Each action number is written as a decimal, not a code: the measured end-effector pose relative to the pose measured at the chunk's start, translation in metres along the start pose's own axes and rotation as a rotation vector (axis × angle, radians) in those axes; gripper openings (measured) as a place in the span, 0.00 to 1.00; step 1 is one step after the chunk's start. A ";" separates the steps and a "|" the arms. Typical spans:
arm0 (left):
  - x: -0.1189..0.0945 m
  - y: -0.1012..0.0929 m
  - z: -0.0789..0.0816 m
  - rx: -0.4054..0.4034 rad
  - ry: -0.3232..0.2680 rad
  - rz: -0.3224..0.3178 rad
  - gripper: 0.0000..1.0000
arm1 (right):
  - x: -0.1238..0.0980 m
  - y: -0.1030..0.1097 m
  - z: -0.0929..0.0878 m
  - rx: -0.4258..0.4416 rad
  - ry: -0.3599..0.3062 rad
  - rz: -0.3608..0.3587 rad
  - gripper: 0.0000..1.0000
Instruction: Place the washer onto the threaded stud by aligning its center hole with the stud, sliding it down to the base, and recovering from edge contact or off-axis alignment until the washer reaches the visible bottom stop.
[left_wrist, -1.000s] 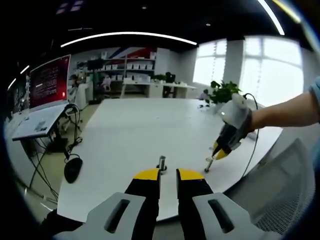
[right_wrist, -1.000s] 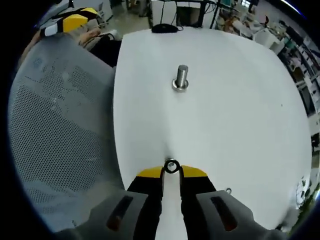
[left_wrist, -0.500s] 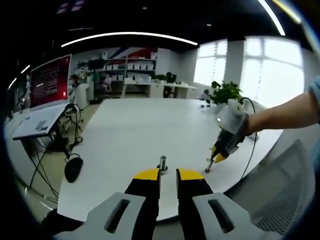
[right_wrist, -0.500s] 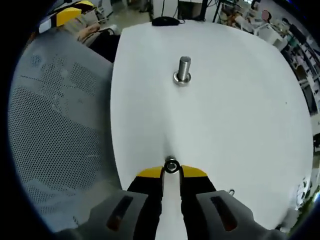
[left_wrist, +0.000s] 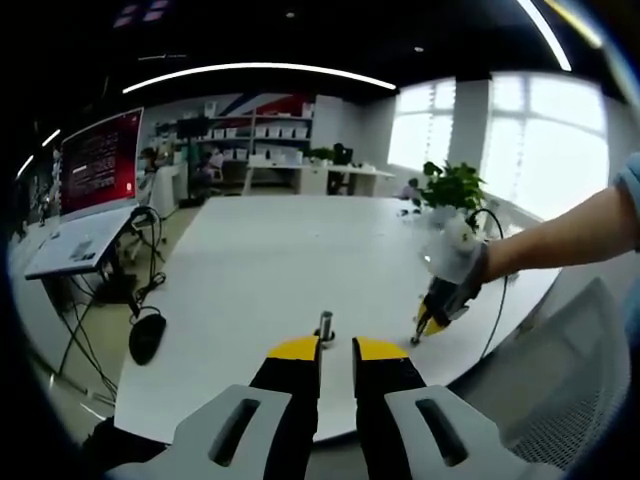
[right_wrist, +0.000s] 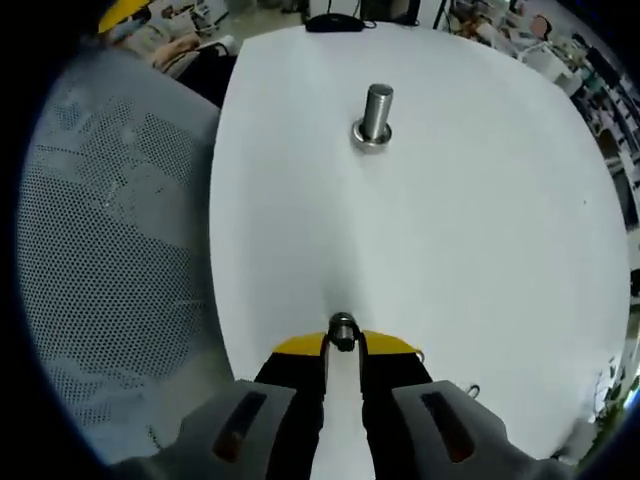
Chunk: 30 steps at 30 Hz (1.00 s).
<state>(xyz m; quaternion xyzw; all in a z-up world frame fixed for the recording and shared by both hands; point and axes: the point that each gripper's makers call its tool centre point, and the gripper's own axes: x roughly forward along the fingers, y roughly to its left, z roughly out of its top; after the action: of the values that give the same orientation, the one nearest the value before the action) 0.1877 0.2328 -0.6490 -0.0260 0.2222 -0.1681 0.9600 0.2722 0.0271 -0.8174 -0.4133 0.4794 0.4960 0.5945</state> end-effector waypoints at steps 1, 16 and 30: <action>0.000 0.000 0.000 0.000 0.002 0.001 0.10 | 0.002 -0.001 0.000 0.002 0.003 0.000 0.14; 0.000 0.002 0.000 -0.011 0.000 0.009 0.09 | 0.019 0.006 0.001 -0.002 0.041 0.011 0.14; 0.000 0.003 -0.001 -0.021 -0.002 0.004 0.09 | 0.010 0.009 -0.011 0.051 0.021 0.032 0.29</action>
<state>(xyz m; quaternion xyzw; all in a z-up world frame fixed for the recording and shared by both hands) 0.1880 0.2359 -0.6501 -0.0357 0.2230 -0.1636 0.9603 0.2623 0.0197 -0.8294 -0.3954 0.5048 0.4885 0.5918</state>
